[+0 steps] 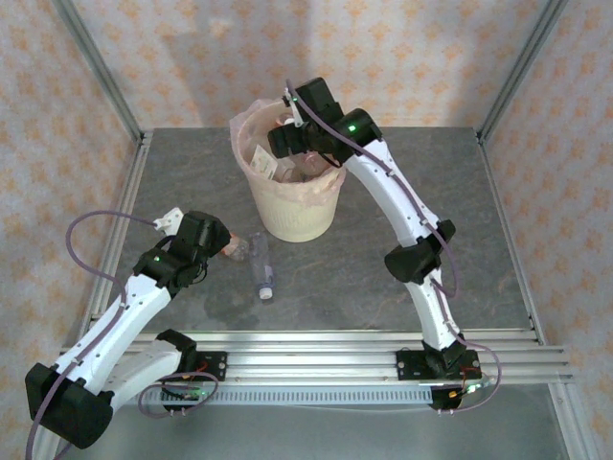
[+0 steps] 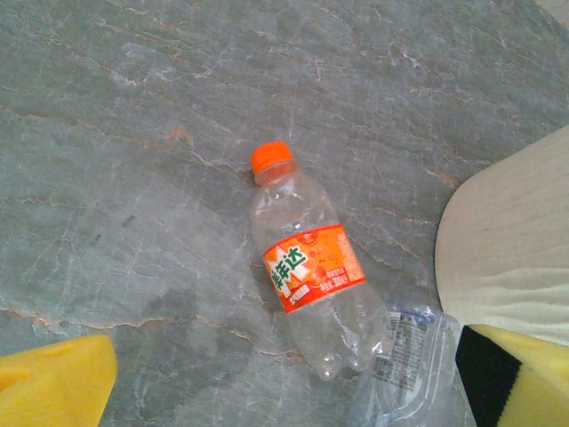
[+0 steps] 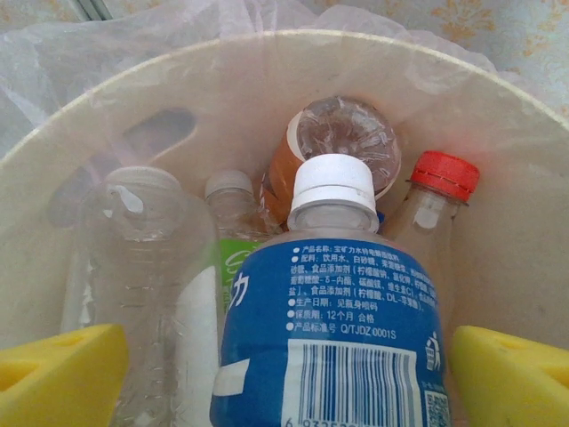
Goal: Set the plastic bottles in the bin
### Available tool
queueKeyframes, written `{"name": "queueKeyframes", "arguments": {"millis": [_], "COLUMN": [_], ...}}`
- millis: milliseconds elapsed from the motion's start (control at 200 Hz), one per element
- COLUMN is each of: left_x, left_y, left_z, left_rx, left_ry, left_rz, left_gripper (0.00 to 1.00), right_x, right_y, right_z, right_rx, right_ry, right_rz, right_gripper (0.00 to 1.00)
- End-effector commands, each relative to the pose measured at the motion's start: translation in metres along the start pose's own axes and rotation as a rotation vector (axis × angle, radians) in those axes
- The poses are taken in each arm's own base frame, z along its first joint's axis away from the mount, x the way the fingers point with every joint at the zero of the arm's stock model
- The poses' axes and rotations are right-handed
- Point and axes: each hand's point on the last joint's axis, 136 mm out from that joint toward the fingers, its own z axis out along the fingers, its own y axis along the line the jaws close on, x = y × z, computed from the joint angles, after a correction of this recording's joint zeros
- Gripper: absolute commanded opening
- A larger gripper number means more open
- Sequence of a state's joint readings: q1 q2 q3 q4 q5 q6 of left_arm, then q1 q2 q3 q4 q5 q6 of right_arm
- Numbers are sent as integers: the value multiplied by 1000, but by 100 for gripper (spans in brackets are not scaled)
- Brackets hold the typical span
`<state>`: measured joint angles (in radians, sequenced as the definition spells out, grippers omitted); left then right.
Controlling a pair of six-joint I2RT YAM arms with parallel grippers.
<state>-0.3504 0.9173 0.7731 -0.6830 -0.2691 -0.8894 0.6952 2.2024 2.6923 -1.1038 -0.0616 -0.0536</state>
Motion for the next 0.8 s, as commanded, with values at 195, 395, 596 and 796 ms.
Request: {"name": "queueKeyframes", "arguments": {"millis": [195, 395, 596, 796], "left_x": [-12, -13, -13, -14], "left_y": [-1, -1, -1, -1], "left_z": [-7, -7, -6, -7], "left_rx": [-4, -5, -6, -9], "left_ry": [-32, -35, -36, -42], "left_rz": [-10, -12, -11, -5], "left_gripper": [100, 100, 100, 100], "right_x": [-24, -21, -2, 22], "right_y": [4, 1, -11, -10], "right_z": [-48, -61, -57, -43], "right_rx": [1, 30, 101, 113], "right_ry": [-100, -95, -32, 33], "right_rz": [3, 30, 72, 88], "right_gripper": [94, 80, 59, 47]}}
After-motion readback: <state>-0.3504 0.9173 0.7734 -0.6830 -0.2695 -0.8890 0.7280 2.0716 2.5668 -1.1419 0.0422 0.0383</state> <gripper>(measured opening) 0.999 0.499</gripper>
